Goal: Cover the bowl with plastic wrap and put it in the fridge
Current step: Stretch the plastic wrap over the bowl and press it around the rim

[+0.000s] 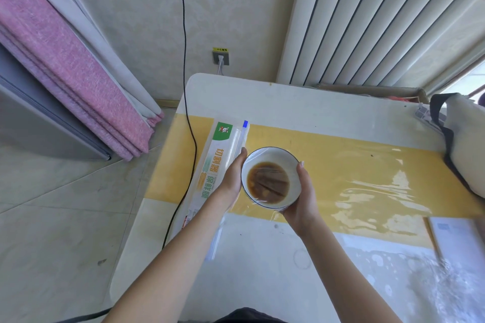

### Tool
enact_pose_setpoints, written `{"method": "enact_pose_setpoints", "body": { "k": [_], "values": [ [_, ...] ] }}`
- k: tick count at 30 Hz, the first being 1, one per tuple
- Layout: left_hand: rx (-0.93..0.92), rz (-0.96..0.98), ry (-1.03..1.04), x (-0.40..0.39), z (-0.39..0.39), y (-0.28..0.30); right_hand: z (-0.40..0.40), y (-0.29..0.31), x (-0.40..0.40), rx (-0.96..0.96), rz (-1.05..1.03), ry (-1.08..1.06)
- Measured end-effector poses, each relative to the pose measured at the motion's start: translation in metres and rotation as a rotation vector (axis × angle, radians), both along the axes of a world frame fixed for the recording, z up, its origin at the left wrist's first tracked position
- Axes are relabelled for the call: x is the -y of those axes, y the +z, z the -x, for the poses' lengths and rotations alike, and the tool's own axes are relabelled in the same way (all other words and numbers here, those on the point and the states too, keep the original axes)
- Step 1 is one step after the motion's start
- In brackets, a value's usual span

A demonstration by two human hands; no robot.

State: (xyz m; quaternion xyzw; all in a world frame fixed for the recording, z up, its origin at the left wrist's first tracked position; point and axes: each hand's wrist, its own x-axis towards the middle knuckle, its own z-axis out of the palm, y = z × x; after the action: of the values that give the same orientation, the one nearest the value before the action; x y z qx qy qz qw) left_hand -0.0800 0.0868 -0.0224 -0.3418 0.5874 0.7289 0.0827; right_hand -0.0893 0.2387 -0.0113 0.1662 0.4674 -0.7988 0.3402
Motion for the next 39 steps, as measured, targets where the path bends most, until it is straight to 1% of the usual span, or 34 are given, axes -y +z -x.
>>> {"method": "enact_pose_setpoints", "body": {
  "k": [7, 10, 13, 16, 18, 21, 23, 25, 27, 29, 31, 33, 36, 39],
  "values": [
    [-0.013, -0.024, -0.053, -0.005, 0.001, 0.007, 0.000, -0.005, -0.002, 0.011, 0.065, -0.064],
    [-0.035, -0.004, -0.009, -0.003, 0.001, 0.010, 0.001, -0.006, 0.001, 0.030, 0.050, -0.071],
    [-0.108, 0.057, 0.057, -0.003, 0.001, 0.010, 0.002, -0.006, 0.001, 0.038, 0.039, -0.066],
    [-0.138, 0.113, 0.144, -0.008, -0.004, 0.003, 0.004, -0.007, -0.004, 0.058, 0.035, -0.067],
    [-0.180, 0.204, 0.194, -0.013, -0.011, -0.003, 0.003, -0.009, -0.007, 0.088, 0.030, -0.076],
    [-0.268, 0.361, 0.200, -0.024, -0.030, -0.006, 0.001, -0.011, -0.009, 0.136, 0.012, -0.098],
    [-0.347, 0.389, 0.113, -0.031, -0.046, -0.004, -0.001, -0.013, -0.009, 0.146, -0.010, -0.115],
    [-0.394, 0.425, -0.073, -0.034, -0.059, -0.009, -0.003, -0.014, -0.010, 0.140, -0.026, -0.127],
    [-0.391, 0.492, -0.271, -0.030, -0.068, -0.017, -0.005, -0.014, -0.012, 0.136, -0.025, -0.139],
    [-0.371, 0.640, -0.454, -0.025, -0.073, -0.021, -0.006, -0.014, -0.014, 0.133, -0.037, -0.162],
    [-0.356, 0.773, -0.560, -0.022, -0.076, -0.026, -0.009, -0.013, -0.013, 0.141, -0.060, -0.185],
    [-0.356, 0.822, -0.535, -0.022, -0.074, -0.032, -0.011, -0.012, -0.010, 0.153, -0.088, -0.201],
    [-0.385, 0.767, -0.423, -0.024, -0.069, -0.036, -0.012, -0.008, -0.008, 0.142, -0.086, -0.196],
    [-0.376, 0.791, -0.412, -0.025, -0.067, -0.037, -0.013, -0.005, -0.009, 0.125, -0.066, -0.192]
  ]
}}
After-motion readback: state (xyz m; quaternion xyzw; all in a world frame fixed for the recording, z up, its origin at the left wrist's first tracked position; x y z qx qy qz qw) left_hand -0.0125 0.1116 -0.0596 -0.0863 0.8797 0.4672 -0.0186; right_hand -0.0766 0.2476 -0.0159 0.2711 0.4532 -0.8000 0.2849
